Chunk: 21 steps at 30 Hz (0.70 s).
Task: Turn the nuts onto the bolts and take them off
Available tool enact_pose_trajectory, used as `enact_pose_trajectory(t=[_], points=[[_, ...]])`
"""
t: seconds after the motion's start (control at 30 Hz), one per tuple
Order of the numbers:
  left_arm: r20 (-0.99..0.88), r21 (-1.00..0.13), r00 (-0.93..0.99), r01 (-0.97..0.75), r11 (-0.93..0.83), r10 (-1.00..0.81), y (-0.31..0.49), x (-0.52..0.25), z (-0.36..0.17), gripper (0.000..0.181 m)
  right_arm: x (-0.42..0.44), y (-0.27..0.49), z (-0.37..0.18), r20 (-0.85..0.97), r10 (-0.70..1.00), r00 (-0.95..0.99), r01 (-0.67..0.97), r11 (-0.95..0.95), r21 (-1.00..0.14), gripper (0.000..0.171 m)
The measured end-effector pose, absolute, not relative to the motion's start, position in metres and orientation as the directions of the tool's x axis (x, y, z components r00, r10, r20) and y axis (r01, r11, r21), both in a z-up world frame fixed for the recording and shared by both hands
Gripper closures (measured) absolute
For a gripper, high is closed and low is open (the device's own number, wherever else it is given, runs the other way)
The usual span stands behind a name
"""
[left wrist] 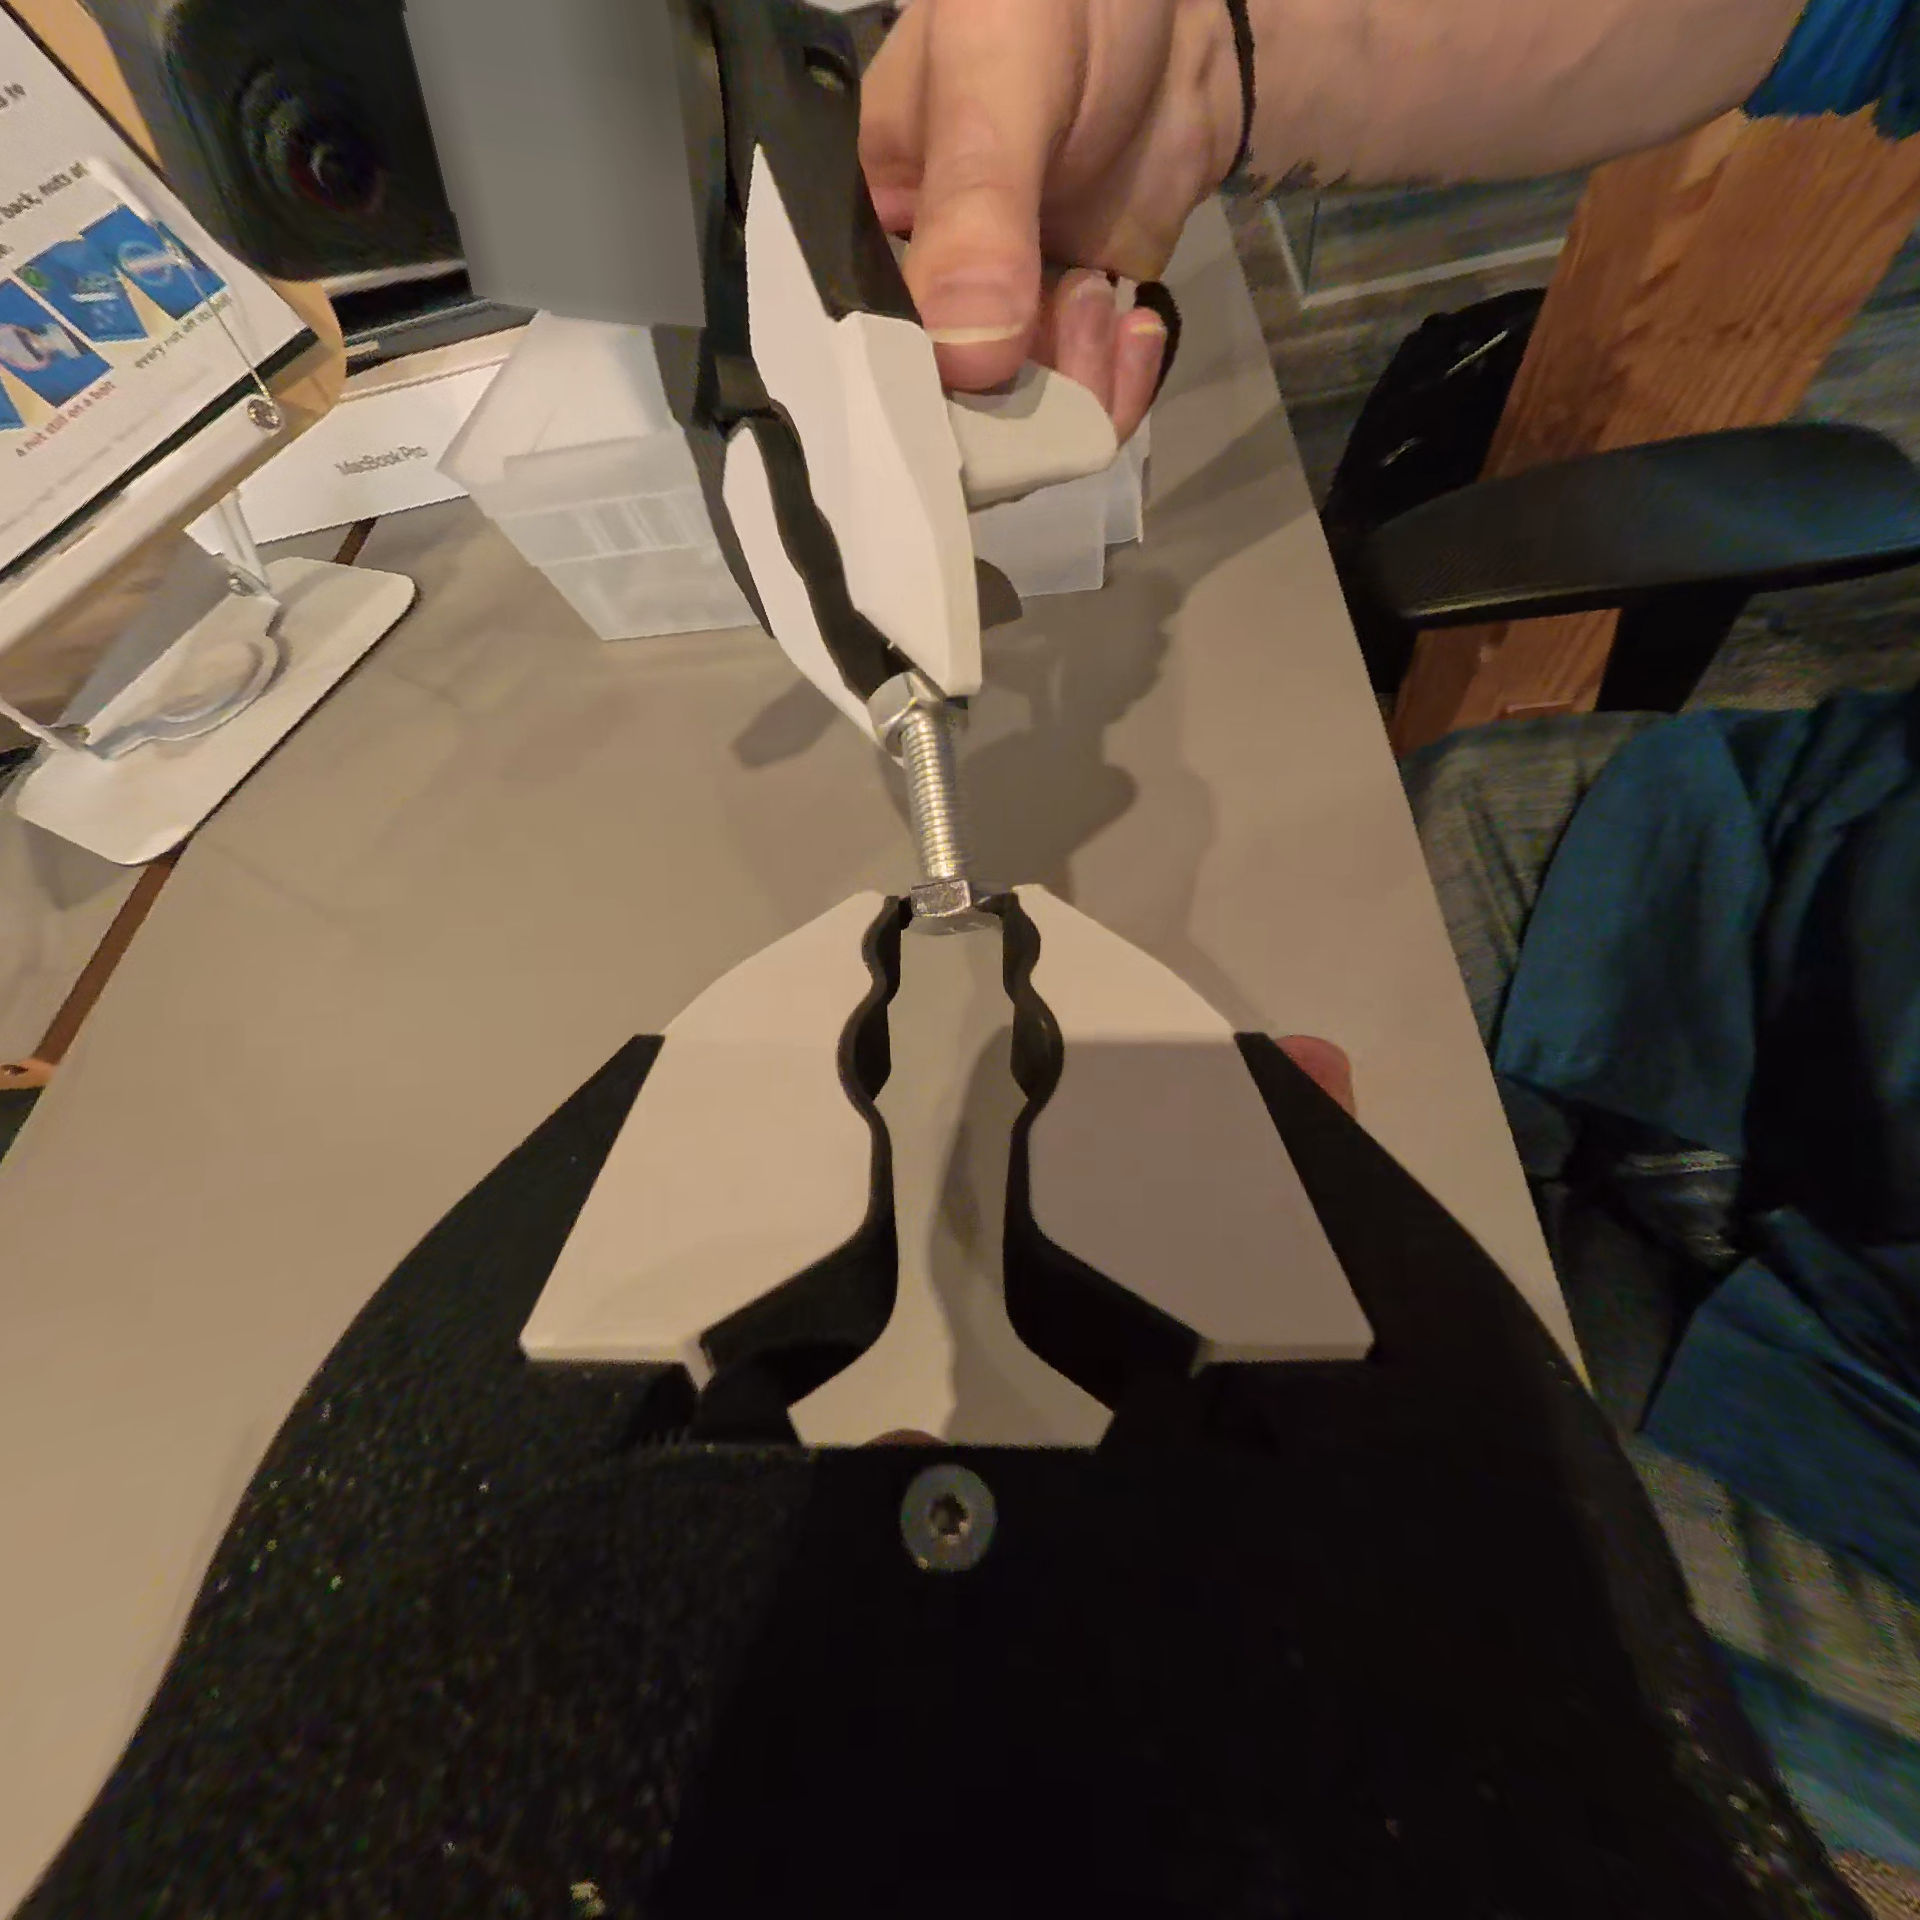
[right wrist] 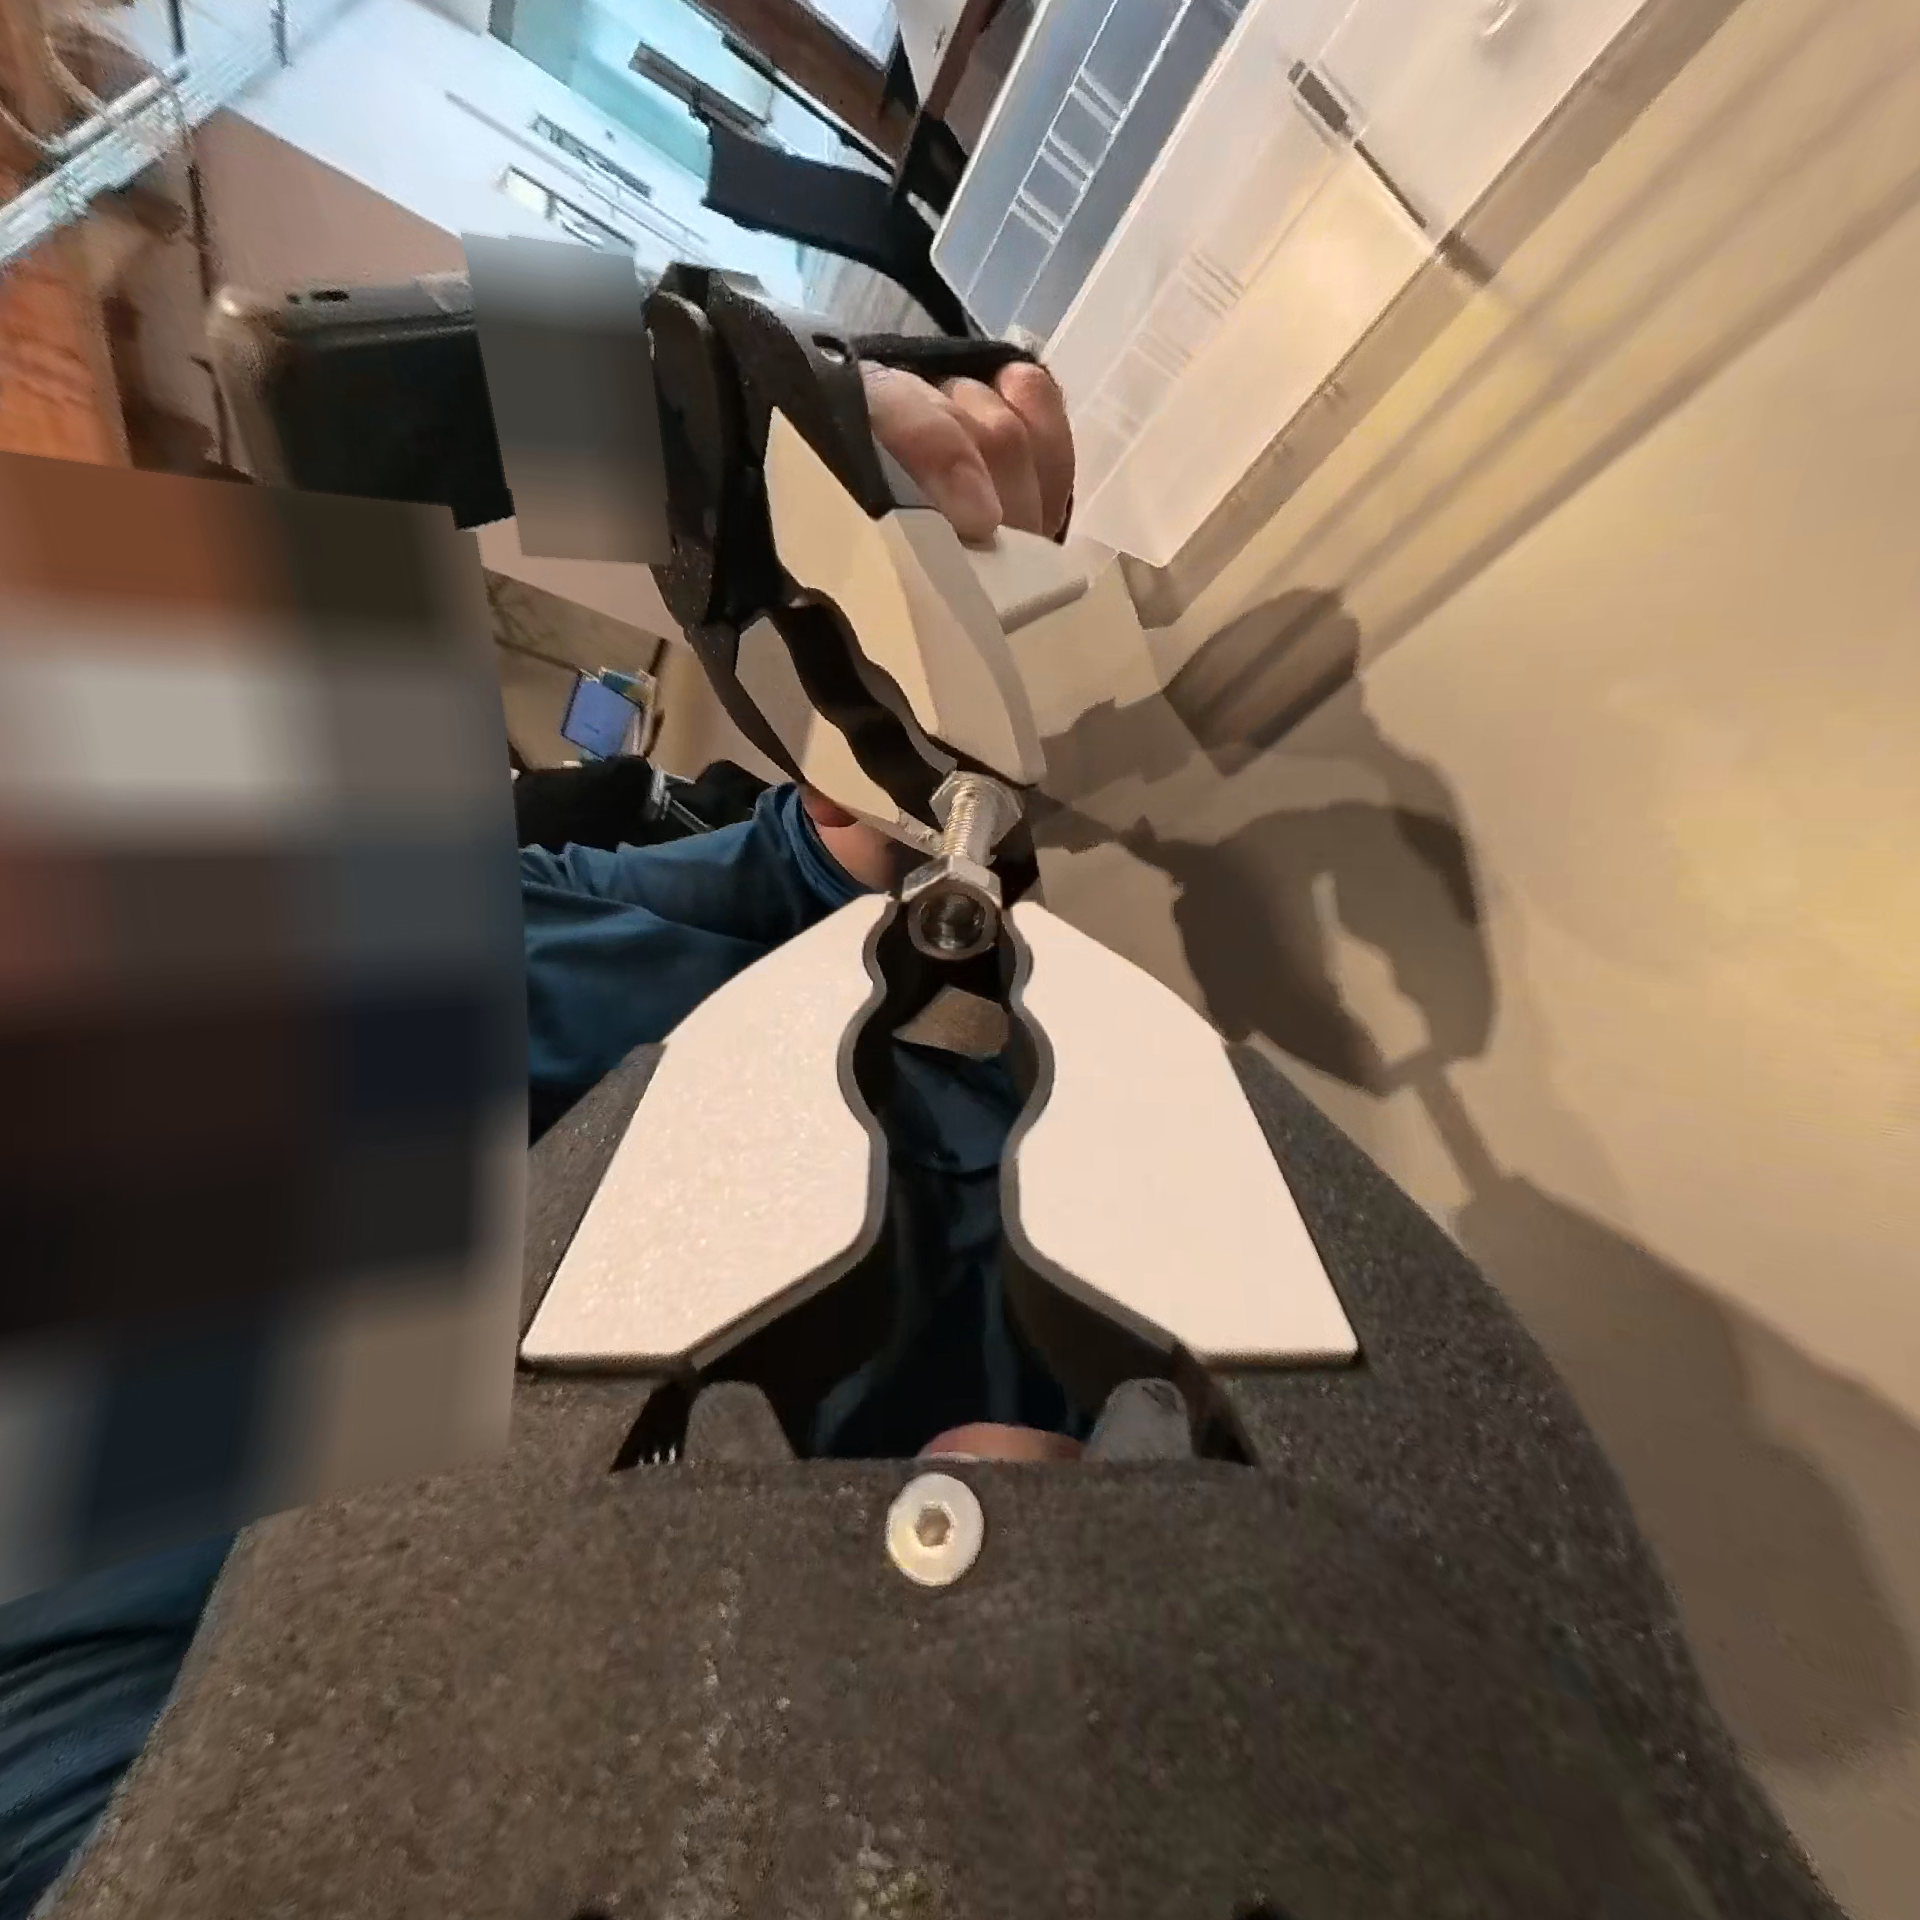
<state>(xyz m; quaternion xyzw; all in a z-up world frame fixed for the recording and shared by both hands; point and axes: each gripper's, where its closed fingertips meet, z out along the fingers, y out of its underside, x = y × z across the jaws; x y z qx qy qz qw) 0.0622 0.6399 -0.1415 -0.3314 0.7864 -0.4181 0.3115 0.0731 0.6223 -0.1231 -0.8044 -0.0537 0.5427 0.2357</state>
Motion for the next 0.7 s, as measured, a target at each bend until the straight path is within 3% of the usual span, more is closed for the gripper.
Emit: enact_pose_trajectory(t=[0.43,0.7], points=[[-0.203,-0.866,-0.573,-0.273,0.418,-0.794,0.6426,0.0644,-0.1425,0.163,0.0746,0.6252,-0.1254,-0.796,0.37,0.478,-0.17,-0.85,-0.498,0.155],[-0.291,-0.829,-0.528,-0.276,0.485,-0.798,0.6459,0.0666,-0.1426,0.164,0.0773,0.6279,-0.125,-0.784,0.341,0.519,-0.209,-0.838,-0.503,0.155]])
